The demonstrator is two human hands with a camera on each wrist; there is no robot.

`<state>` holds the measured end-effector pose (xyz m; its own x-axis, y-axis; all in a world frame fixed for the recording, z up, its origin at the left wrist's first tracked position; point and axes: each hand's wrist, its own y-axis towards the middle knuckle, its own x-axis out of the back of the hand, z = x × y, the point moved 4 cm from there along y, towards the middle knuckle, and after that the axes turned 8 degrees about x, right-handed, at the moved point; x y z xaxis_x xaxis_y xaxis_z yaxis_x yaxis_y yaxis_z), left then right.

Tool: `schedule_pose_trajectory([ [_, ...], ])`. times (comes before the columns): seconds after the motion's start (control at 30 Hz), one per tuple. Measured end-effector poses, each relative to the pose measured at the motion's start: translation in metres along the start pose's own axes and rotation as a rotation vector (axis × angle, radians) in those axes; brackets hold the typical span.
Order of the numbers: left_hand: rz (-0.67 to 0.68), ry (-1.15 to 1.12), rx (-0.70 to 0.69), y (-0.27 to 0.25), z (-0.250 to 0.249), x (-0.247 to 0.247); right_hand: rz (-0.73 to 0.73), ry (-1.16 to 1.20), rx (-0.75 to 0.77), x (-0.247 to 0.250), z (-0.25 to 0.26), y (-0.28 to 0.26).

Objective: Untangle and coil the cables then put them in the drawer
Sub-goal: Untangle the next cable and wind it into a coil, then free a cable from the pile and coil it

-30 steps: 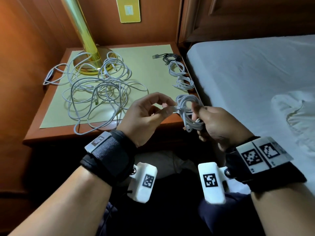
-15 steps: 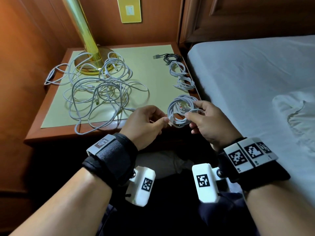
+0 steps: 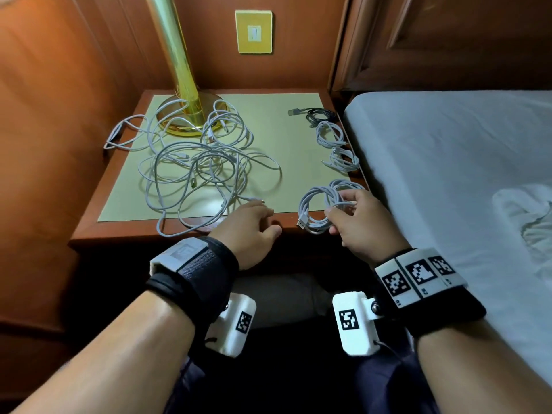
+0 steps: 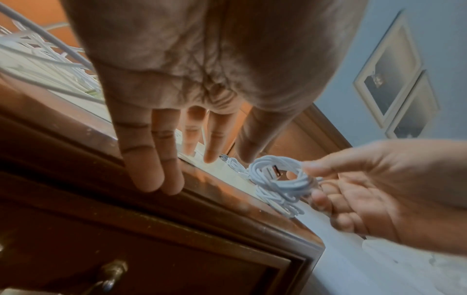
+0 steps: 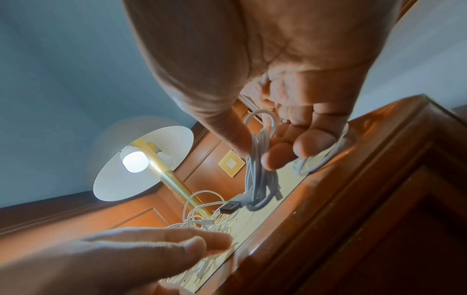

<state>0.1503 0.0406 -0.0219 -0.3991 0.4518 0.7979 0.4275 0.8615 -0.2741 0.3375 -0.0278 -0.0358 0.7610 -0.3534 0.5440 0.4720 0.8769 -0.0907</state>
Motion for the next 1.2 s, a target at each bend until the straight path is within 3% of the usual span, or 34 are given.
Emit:
schedule_pose_trajectory([
  [0.17, 0.086, 0.104, 0.019, 0.006, 0.002, -0.009, -0.036, 0.0, 0.011, -0.008, 0.012, 0.012],
  [0.5, 0.008, 0.116, 0.13, 0.03, 0.025, -0.002, 0.022, -0.063, -0.059, -0.033, 0.011, 0.029],
  [0.67, 0.03, 0.214, 0.288, 0.04, 0.041, 0.013, 0.108, -0.075, -0.15, -0.034, 0.018, 0.023],
  [0.97, -0.128, 0.208, 0.38, 0.043, 0.075, 0.039, 0.003, -0.148, -0.07, -0.026, 0.034, 0.023],
  [1.2, -0.181, 0.212, 0.311, 0.032, 0.1, 0.041, 0.229, -0.16, -0.021, -0.042, 0.05, -0.005],
])
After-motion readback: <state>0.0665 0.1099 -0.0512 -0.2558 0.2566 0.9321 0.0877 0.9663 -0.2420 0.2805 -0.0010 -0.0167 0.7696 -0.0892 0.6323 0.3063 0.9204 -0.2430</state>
